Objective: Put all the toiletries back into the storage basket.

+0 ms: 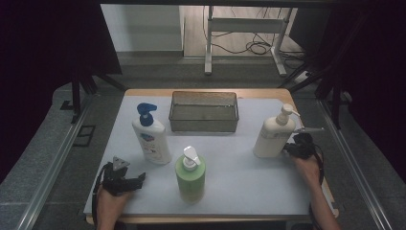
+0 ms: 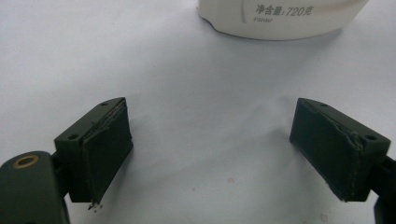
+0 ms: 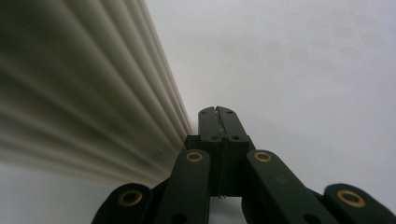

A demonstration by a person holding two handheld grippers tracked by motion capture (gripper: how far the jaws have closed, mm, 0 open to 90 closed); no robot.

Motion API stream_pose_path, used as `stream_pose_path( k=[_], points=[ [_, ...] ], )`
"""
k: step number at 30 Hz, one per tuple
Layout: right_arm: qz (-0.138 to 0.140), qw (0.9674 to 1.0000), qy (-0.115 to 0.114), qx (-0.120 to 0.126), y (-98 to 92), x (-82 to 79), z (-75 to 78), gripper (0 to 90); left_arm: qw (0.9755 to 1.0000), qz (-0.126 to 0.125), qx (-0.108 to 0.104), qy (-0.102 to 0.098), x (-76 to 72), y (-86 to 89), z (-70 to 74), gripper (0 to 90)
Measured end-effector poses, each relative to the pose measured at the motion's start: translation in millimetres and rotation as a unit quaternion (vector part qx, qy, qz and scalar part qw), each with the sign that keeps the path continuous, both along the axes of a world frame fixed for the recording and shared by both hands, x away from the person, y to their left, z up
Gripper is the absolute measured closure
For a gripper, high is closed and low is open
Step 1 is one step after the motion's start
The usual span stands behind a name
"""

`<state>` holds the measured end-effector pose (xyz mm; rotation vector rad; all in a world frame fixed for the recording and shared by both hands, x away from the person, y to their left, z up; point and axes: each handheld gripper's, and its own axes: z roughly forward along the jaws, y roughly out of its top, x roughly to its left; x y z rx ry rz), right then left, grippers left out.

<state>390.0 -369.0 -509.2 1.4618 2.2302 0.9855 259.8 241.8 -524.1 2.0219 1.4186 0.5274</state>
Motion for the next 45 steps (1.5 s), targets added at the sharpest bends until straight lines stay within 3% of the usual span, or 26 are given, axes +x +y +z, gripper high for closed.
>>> stream_pose_path(
  k=[14,45],
  points=[
    [0.026,0.9997,-0.002,0.000,6.5,-9.4,0.0,89.9,1.0000,-0.001,0.002,0.001,-0.1,0.3,0.1,12.1],
    [0.061,0.9981,-0.006,0.009,33.9,-48.5,-2.2,88.4,1.0000,0.003,0.000,-0.002,-0.8,-0.8,-0.3,12.2]
  ],
)
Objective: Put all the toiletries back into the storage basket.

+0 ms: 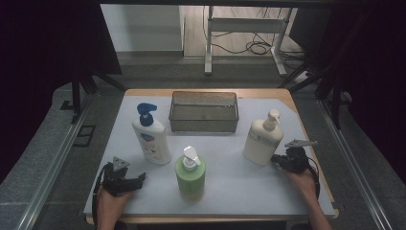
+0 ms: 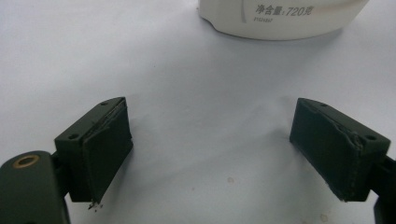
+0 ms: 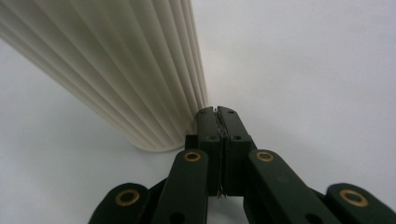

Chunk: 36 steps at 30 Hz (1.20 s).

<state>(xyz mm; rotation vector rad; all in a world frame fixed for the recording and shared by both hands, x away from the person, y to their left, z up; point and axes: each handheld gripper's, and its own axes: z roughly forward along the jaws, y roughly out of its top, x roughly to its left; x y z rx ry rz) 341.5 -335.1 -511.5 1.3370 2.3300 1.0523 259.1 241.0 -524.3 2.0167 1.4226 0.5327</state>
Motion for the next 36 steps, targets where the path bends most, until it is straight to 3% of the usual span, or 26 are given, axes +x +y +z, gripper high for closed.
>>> stream_pose_path(
  k=[17,25,32,36],
  points=[
    [0.024,0.9997,-0.004,-0.005,19.5,-20.7,-0.2,87.5,1.0000,0.000,0.000,0.000,0.0,-0.1,0.0,12.2],
    [0.025,0.9997,-0.006,-0.002,16.5,-25.1,0.6,85.0,1.0000,0.001,-0.001,0.000,-0.1,-0.1,-0.1,12.1],
    [0.026,0.9996,-0.012,0.002,12.0,-33.8,6.1,75.7,1.0000,0.001,0.000,0.000,-0.1,0.0,-0.1,12.1],
    [0.033,0.9992,-0.019,0.005,13.7,-39.7,14.1,62.8,1.0000,0.001,-0.001,0.000,-0.2,-0.2,-0.1,12.2]
  ],
)
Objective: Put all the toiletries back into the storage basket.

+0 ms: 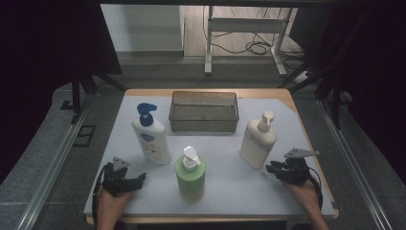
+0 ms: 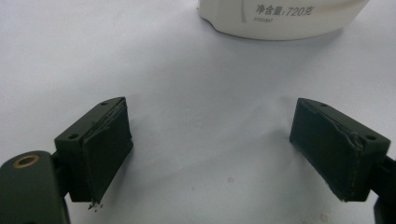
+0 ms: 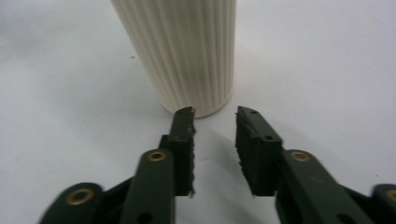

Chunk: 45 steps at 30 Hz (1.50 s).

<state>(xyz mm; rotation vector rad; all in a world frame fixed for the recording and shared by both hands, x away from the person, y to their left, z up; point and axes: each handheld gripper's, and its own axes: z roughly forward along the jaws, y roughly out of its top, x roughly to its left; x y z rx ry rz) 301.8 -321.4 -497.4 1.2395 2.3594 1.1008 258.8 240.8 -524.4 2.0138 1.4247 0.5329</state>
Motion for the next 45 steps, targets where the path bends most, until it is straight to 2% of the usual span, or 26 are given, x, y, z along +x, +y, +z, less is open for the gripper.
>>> stream_pose_path(
  k=[1,4,5,6,8,11,16,23,37,45],
  points=[
    [0.000,1.0000,0.000,0.000,0.0,0.0,0.0,62.8,1.0000,0.000,0.000,0.000,0.0,0.0,0.0,12.2],
    [0.006,1.0000,-0.008,0.001,2.7,-2.6,8.6,51.6,1.0000,0.000,0.000,0.000,0.0,0.0,0.0,12.1],
    [0.006,1.0000,-0.008,0.001,2.7,-2.6,8.6,51.6,1.0000,0.000,0.000,0.000,0.0,0.0,0.0,12.2],
    [0.007,0.9999,-0.009,0.000,4.4,-3.4,13.5,44.7,1.0000,0.000,0.000,0.000,0.0,0.0,0.0,12.1],
    [0.009,0.9998,-0.015,-0.006,6.2,-4.2,18.2,39.0,1.0000,0.000,0.000,0.000,0.0,0.0,0.0,12.1],
    [0.011,0.9995,-0.025,-0.013,8.7,-5.4,25.2,33.1,1.0000,0.000,0.000,0.000,0.0,0.0,0.0,12.1],
    [0.013,0.9991,-0.040,-0.009,11.5,-5.3,37.3,24.8,1.0000,0.000,0.000,0.000,0.0,0.0,-0.1,12.1],
    [0.013,0.9985,-0.051,-0.012,14.1,0.4,50.5,15.6,1.0000,0.000,0.001,0.000,-0.1,0.1,0.0,12.2],
    [0.025,0.9978,-0.061,0.000,25.5,16.4,67.2,12.9,1.0000,-0.001,0.001,-0.001,0.0,0.2,-0.1,12.2],
    [0.015,0.9982,-0.057,0.011,32.6,27.2,71.7,13.1,1.0000,0.000,0.001,0.000,-0.1,0.1,-0.1,12.2]
  ],
)
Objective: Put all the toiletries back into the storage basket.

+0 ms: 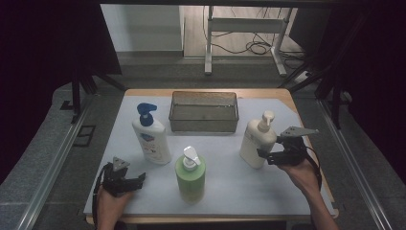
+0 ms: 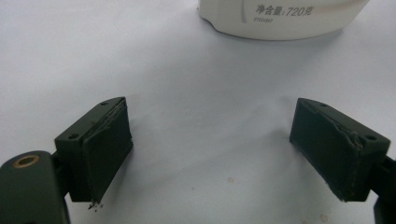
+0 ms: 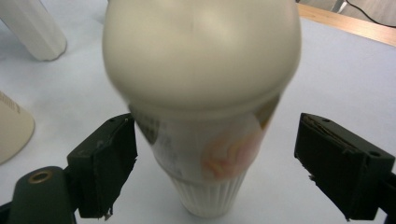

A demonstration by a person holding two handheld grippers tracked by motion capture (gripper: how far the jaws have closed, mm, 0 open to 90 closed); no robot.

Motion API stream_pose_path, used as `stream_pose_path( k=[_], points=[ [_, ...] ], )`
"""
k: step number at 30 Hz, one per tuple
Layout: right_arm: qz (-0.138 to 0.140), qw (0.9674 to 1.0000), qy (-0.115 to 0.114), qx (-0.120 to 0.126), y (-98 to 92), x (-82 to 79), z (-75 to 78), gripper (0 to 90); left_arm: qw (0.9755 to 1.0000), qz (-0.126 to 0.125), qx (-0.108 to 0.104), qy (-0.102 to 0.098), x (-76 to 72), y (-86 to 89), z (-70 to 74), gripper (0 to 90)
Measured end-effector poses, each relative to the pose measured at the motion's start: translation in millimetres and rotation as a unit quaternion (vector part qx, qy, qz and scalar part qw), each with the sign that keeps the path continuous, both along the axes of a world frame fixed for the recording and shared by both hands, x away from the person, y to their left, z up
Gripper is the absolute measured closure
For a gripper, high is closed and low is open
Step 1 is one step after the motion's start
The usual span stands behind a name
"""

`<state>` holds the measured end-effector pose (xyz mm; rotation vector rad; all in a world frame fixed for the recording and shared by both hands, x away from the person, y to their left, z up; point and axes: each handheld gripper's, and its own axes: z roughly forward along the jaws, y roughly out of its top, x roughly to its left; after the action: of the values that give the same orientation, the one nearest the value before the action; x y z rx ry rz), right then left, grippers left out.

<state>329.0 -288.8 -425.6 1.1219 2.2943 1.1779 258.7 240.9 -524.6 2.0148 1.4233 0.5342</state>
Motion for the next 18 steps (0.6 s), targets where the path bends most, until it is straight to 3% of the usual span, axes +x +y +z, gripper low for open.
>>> stream_pose_path(
  k=[10,13,18],
  points=[
    [-0.002,0.9999,-0.010,-0.009,14.8,13.8,5.9,14.9,1.0000,0.000,0.001,0.000,0.0,0.1,0.1,12.2],
    [-0.005,0.9998,-0.017,0.000,20.1,13.2,7.5,21.0,1.0000,0.000,0.001,0.000,-0.1,0.1,0.1,12.2],
    [-0.010,0.9998,-0.016,-0.006,22.7,11.7,9.2,29.2,1.0000,0.000,0.001,0.000,-0.1,0.0,0.1,12.2]
  ],
)
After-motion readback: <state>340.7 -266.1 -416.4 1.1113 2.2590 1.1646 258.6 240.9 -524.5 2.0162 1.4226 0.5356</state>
